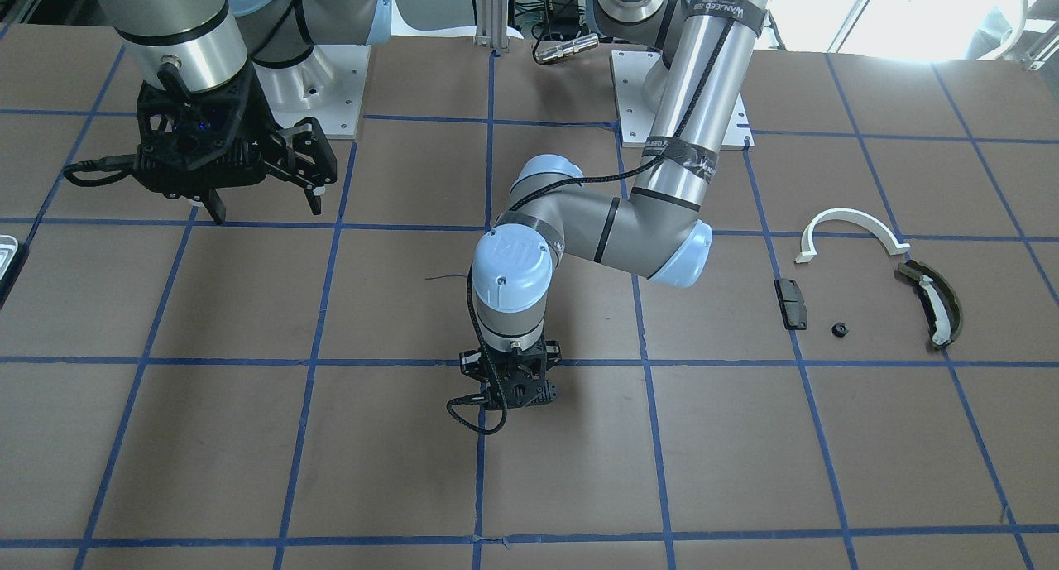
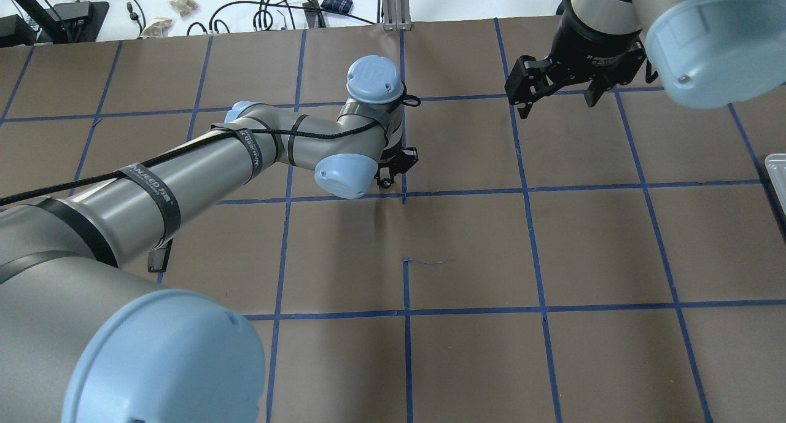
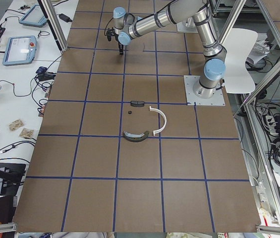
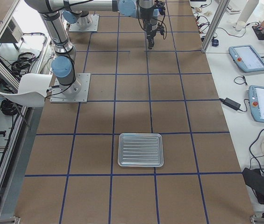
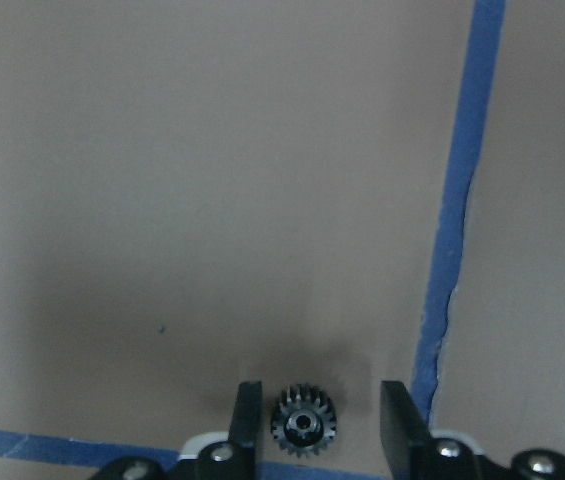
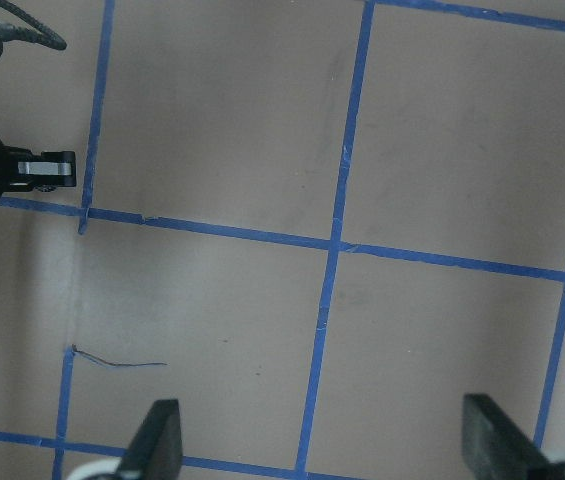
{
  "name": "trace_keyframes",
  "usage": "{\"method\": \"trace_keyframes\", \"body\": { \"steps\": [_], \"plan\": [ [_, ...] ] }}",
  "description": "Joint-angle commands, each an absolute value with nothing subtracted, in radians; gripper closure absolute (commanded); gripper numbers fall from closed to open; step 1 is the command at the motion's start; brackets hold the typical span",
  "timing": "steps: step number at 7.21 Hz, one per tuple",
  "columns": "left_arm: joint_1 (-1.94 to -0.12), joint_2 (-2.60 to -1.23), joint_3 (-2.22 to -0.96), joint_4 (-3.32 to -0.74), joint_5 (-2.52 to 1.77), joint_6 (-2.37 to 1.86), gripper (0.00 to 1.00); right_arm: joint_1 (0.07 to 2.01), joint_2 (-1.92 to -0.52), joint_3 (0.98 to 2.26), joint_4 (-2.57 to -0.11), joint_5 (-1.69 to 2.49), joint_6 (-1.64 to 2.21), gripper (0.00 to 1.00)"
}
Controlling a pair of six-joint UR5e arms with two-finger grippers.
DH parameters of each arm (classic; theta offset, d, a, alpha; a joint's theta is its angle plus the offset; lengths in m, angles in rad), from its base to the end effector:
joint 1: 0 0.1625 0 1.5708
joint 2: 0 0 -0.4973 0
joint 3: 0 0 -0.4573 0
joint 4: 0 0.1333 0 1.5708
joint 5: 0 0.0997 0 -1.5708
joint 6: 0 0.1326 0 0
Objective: Place bearing gear from tray to pile
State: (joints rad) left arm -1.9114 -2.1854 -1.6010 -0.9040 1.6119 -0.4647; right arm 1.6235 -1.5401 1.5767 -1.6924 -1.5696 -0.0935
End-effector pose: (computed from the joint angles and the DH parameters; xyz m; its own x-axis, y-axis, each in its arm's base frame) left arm -0.3727 -0.6688 0.1637 -0.9918 -0.1247 -0.0269 -0.1236 0.9916 -0.0381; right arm 0.1640 -0.5750 0.5192 -0.9893 -0.1454 0.0067 -0.1455 0.9857 -0.0846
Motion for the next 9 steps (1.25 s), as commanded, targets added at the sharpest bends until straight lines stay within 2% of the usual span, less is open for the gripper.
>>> {"method": "trace_keyframes", "body": {
  "steps": [1, 2, 4, 5, 7, 9],
  "plan": [
    [-1.911, -2.187, -1.597, -0.911, 1.618, -0.459, 0.9, 1.621, -1.54, 1.577, -1.694, -1.569, -0.094, 0.0],
    [-1.907, -2.171, -1.579, -0.926, 1.617, -0.448, 0.91, 1.624, -1.542, 1.577, -1.694, -1.569, -0.091, 0.0],
    [-1.815, -2.12, -1.481, -1.215, 1.687, -0.257, 0.96, 1.624, -1.542, 1.577, -1.692, -1.569, -0.087, 0.0],
    [-1.746, -2.087, -1.489, -1.256, 1.7, -0.145, 0.96, 1.624, -1.542, 1.577, -1.692, -1.569, -0.087, 0.0],
    [-1.589, -2.018, -1.598, -1.24, 1.707, 0.094, 0.97, 1.624, -1.542, 1.577, -1.69, -1.571, -0.084, 0.0],
    [-1.318, -1.95, -1.676, -1.204, 1.715, 0.487, 0.97, 1.624, -1.54, 1.577, -1.692, -1.571, -0.086, 0.0]
  ]
}}
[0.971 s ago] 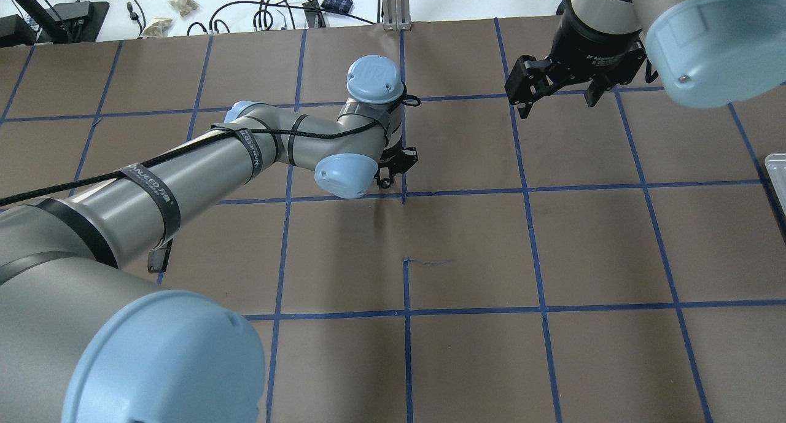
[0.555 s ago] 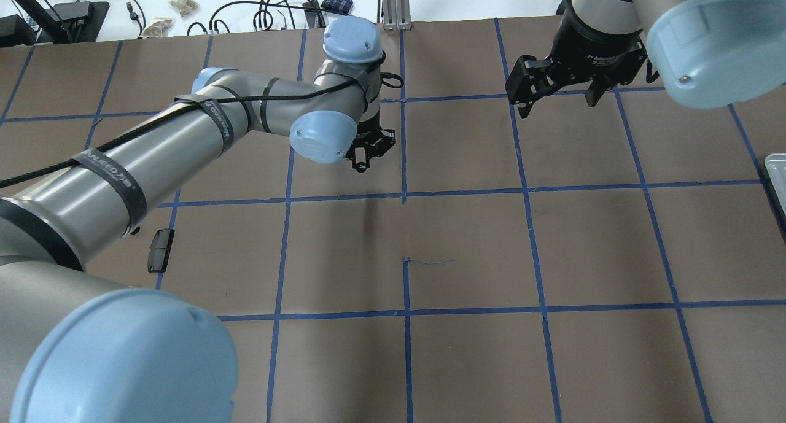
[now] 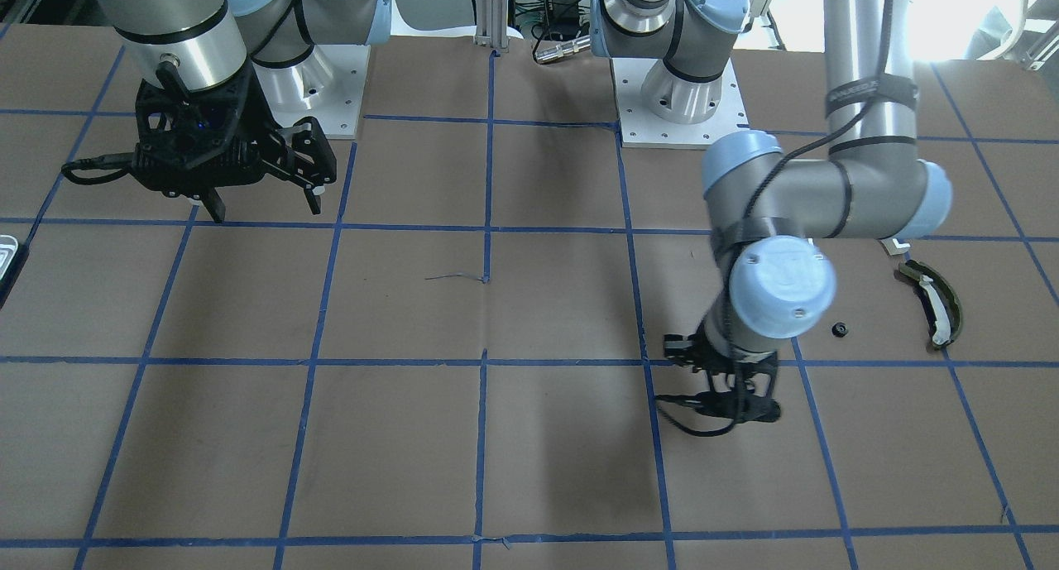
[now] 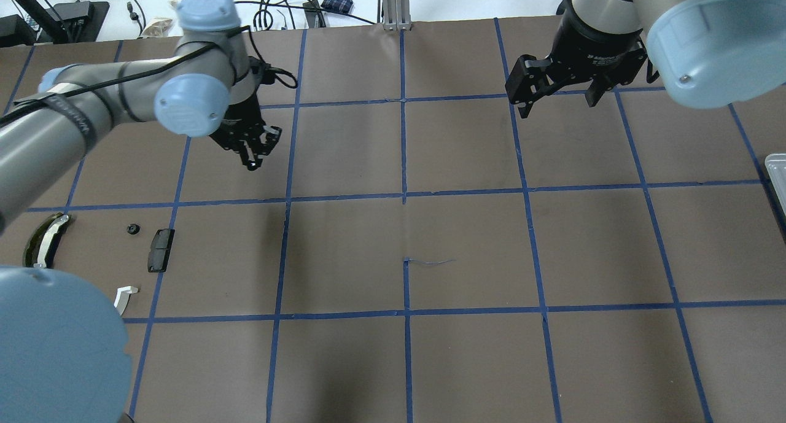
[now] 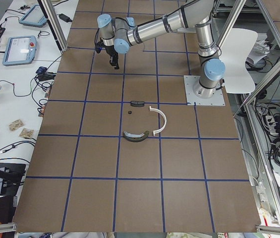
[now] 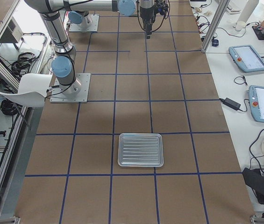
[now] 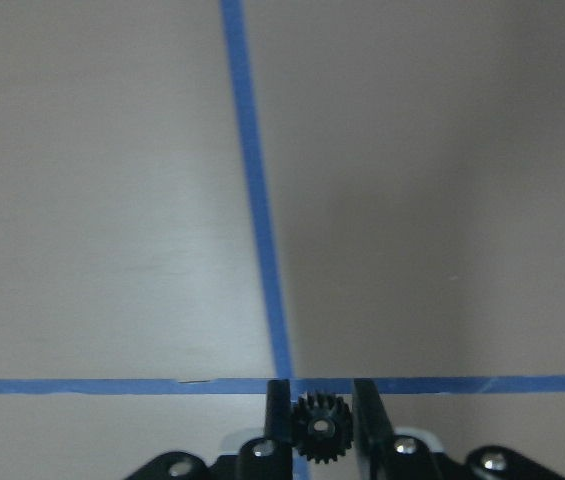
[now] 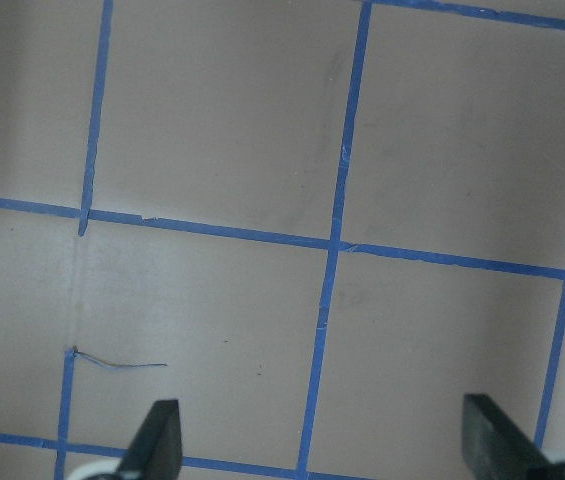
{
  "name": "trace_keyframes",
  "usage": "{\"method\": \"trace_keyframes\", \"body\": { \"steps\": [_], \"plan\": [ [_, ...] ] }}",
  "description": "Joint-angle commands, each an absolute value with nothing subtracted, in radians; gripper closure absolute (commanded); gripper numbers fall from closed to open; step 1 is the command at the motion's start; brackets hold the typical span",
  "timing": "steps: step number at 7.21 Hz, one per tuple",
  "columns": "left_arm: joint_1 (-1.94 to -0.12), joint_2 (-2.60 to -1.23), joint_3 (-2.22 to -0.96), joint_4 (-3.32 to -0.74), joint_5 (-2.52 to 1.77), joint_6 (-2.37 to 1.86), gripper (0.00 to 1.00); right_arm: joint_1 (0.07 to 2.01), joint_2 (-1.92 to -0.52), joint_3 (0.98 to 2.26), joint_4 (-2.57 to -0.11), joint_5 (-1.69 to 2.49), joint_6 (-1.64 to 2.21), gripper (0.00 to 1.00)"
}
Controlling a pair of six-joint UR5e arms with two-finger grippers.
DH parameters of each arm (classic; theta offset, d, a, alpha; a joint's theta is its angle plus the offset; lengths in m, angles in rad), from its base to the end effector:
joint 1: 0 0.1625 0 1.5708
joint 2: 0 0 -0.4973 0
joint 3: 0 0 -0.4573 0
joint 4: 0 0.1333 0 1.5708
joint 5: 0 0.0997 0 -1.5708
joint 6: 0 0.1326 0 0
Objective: Place bearing gear from tray to pile
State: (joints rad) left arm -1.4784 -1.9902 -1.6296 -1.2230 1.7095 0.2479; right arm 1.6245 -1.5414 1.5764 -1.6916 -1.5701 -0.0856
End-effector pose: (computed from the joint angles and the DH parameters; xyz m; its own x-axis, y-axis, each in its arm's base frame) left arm -0.0508 -0.6979 0.2631 -0.9801 0.1710 -0.1010 0.1537 0.9751 0.1597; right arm 0.1645 -0.5743 0.5200 -0.9903 -0.1386 0.0066 -0.1387 0.9866 -0.0854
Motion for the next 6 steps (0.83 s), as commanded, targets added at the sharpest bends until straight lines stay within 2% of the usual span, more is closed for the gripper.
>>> {"method": "trace_keyframes", "body": {
  "steps": [1, 4, 6],
  "plan": [
    [-1.17, -1.936, -1.695, -1.146, 1.712, 0.726, 0.96, 1.621, -1.54, 1.577, -1.692, -1.578, -0.086, 0.0],
    [-0.883, -1.966, -1.781, -1.059, 1.606, 0.996, 0.95, 1.618, -1.539, 1.578, -1.684, -1.586, -0.095, 0.0],
    [-0.867, -1.989, -1.822, -1.026, 1.603, 0.973, 0.91, 1.618, -1.537, 1.578, -1.69, -1.572, -0.093, 0.0]
  ]
}}
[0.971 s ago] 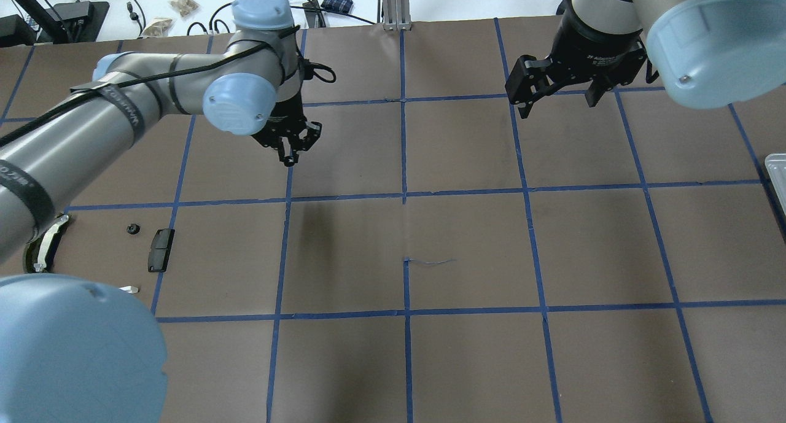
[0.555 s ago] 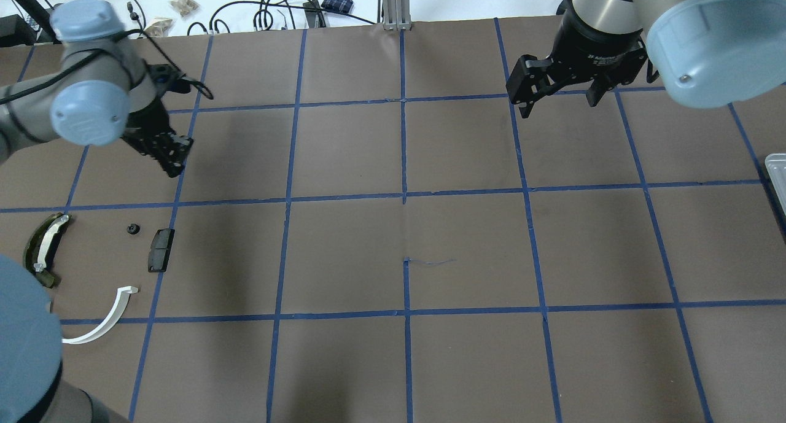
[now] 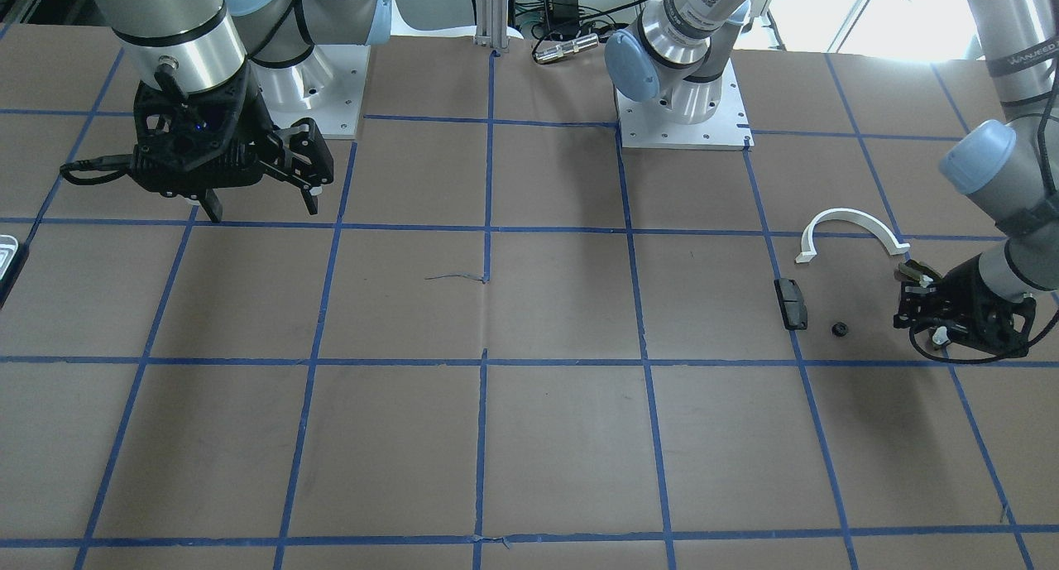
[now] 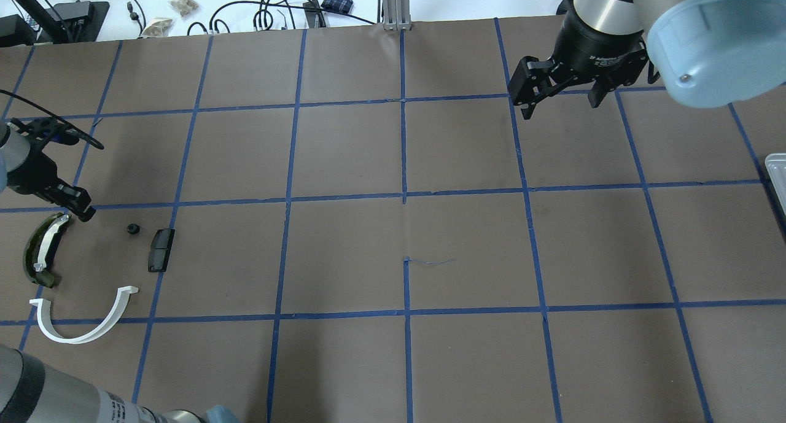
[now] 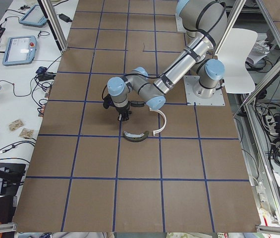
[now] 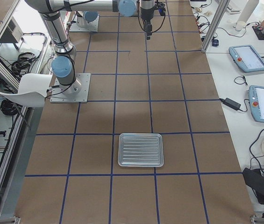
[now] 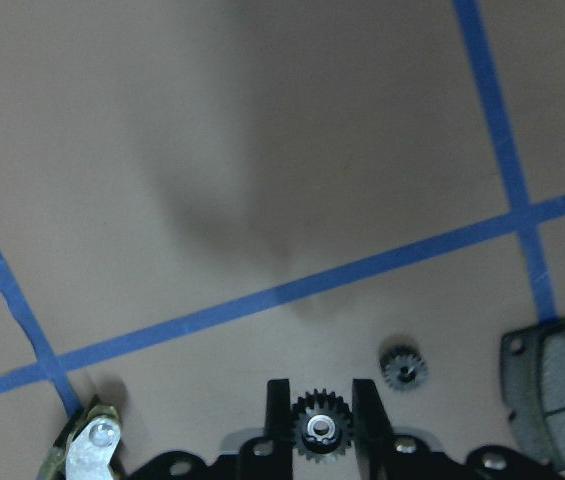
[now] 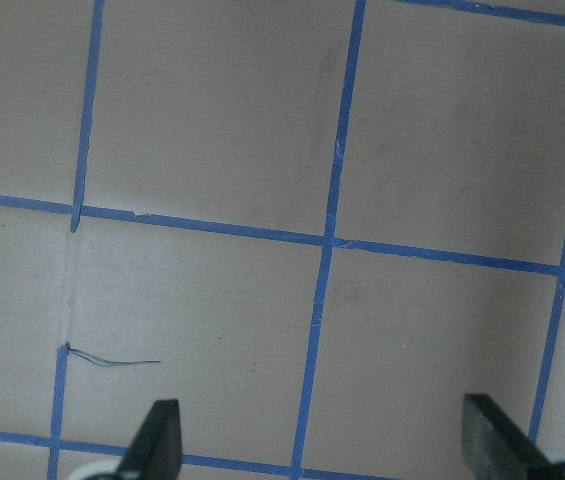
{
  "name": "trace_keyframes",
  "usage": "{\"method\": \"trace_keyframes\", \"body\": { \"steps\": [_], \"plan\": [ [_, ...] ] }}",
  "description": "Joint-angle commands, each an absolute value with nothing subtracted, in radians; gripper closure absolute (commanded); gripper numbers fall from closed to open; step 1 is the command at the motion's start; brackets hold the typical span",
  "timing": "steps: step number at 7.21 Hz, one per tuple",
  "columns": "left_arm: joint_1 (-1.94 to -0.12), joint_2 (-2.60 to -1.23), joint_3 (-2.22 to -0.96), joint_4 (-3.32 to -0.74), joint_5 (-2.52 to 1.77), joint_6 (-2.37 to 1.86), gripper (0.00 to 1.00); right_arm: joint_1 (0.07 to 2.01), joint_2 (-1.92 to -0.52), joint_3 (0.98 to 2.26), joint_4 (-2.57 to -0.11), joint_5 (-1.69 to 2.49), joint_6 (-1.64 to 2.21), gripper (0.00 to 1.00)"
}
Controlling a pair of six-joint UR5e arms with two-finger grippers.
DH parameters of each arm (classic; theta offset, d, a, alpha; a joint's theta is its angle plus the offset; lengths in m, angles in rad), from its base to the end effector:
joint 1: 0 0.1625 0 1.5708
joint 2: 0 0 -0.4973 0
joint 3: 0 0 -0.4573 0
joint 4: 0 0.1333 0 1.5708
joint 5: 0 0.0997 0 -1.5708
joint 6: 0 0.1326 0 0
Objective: Place bearing gear from tray to pile
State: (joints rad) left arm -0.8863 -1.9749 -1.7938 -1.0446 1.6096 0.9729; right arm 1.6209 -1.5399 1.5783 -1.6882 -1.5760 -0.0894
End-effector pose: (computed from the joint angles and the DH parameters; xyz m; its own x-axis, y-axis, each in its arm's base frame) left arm 0.3128 -0.5859 0.2095 -0.9571 0.2831 0.0615 0.2878 0.9536 0.0886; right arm 0.1616 -0.5748 0.5177 -0.9903 -0.1384 0.0122 -0.1389 0.9872 -0.0781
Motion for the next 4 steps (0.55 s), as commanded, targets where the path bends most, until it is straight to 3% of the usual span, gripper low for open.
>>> {"method": "trace_keyframes", "body": {
  "steps": [1, 3, 4],
  "plan": [
    [-0.867, -1.99, -1.827, -1.026, 1.6, 0.965, 0.87, 1.618, -1.537, 1.577, -1.69, -1.572, -0.084, 0.0],
    [-0.894, -1.987, -1.829, -1.042, 1.547, 0.91, 0.76, 1.623, -1.542, 1.577, -1.694, -1.572, -0.057, 0.0],
    [-0.909, -1.98, -1.83, -1.043, 1.519, 0.894, 0.53, 1.623, -1.542, 1.577, -1.692, -1.571, -0.055, 0.0]
  ]
}}
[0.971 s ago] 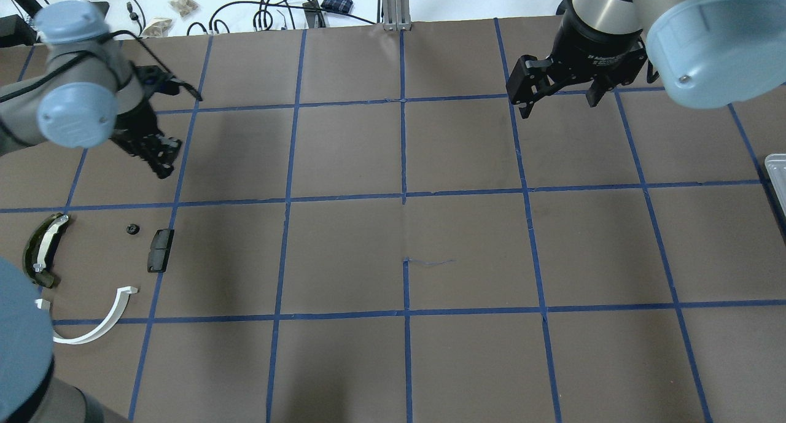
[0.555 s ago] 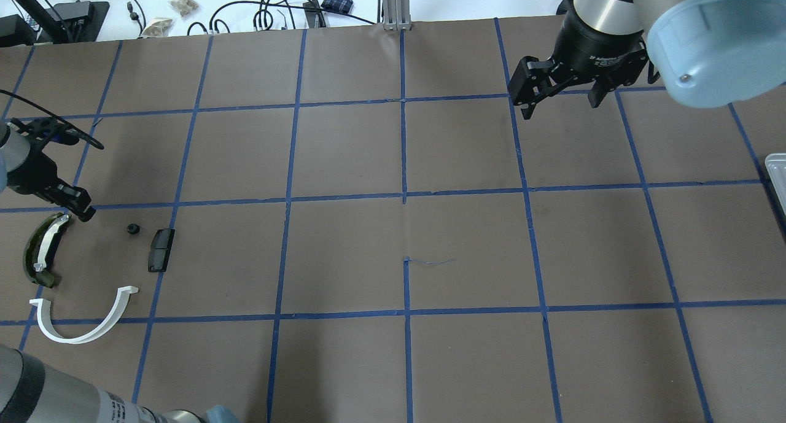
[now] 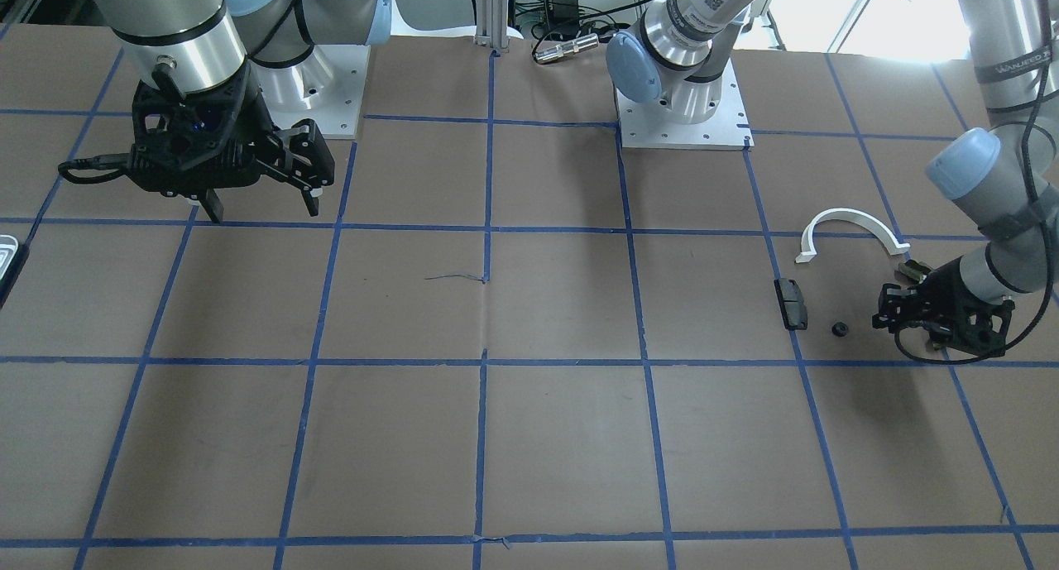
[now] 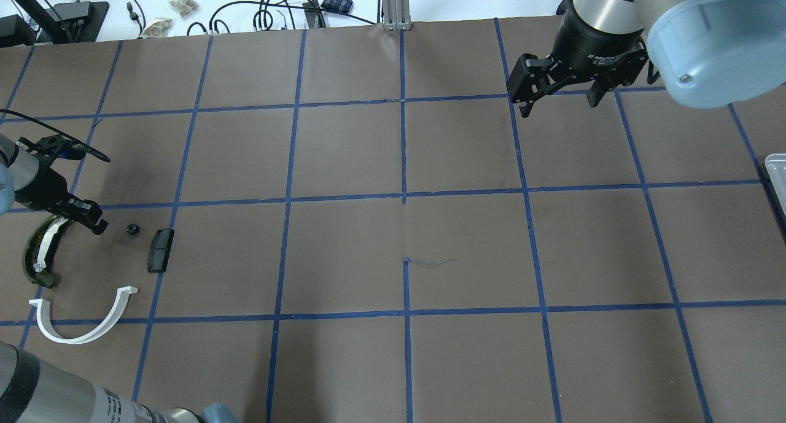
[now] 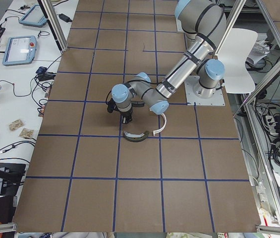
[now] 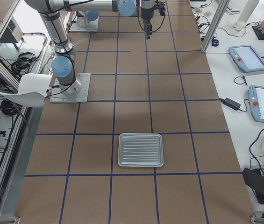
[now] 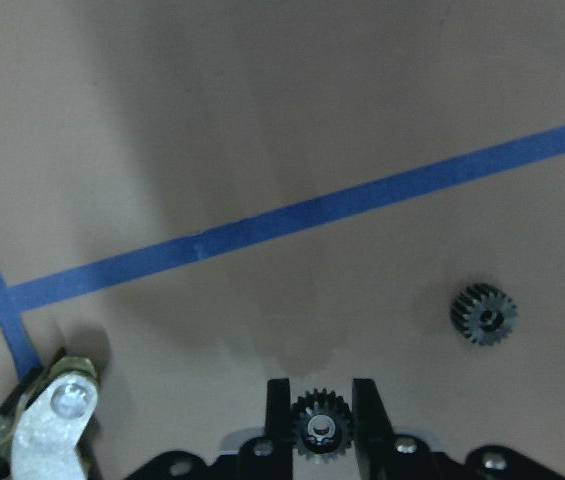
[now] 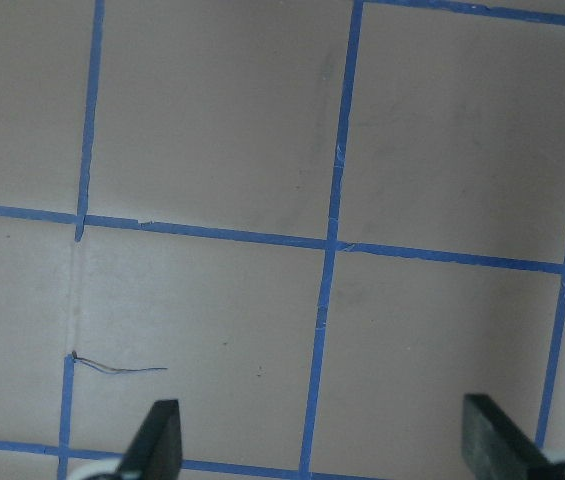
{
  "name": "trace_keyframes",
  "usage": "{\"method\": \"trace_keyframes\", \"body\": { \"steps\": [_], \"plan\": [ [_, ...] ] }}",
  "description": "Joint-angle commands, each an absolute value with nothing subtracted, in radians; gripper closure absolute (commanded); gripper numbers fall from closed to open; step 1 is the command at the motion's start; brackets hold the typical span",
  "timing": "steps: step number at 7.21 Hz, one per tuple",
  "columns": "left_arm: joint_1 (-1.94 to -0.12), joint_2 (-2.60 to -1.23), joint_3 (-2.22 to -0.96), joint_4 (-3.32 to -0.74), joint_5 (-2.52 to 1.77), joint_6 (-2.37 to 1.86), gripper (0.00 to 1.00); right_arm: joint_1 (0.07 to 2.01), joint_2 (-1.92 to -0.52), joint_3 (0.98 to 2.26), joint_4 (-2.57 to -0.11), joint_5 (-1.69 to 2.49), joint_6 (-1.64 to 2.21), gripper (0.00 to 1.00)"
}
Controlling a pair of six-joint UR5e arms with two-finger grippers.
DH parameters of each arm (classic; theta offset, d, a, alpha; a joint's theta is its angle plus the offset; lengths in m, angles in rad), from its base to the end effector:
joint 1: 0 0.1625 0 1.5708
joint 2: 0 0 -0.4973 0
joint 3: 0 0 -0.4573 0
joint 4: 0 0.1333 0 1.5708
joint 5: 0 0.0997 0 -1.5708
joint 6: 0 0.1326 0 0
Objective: Place bearing gear from tray to pile
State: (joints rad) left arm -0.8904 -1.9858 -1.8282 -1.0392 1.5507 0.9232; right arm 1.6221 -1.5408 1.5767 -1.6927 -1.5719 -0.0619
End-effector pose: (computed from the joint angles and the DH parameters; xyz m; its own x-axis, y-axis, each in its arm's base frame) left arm 0.2959 -0.5818 0.1875 -0.9645 0.2330 0.1239 0.2426 0.9677 0.0688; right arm 0.1629 -0.5750 0.5196 -0.9936 -0.1126 0.0064 -0.1128 0.9899 -0.0857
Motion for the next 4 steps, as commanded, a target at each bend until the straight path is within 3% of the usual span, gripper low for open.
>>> {"method": "trace_keyframes", "body": {
  "steps": [1, 3, 4],
  "plan": [
    [-0.91, -1.986, -1.832, -1.043, 1.513, 0.89, 0.34, 1.623, -1.542, 1.577, -1.692, -1.571, -0.055, 0.0],
    [-0.948, -1.95, -1.815, -1.06, 1.513, 0.815, 0.19, 1.623, -1.543, 1.577, -1.692, -1.569, -0.055, 0.0],
    [-1.062, -1.903, -1.801, -1.072, 1.516, 0.74, 0.16, 1.624, -1.543, 1.575, -1.69, -1.571, -0.055, 0.0]
  ]
}}
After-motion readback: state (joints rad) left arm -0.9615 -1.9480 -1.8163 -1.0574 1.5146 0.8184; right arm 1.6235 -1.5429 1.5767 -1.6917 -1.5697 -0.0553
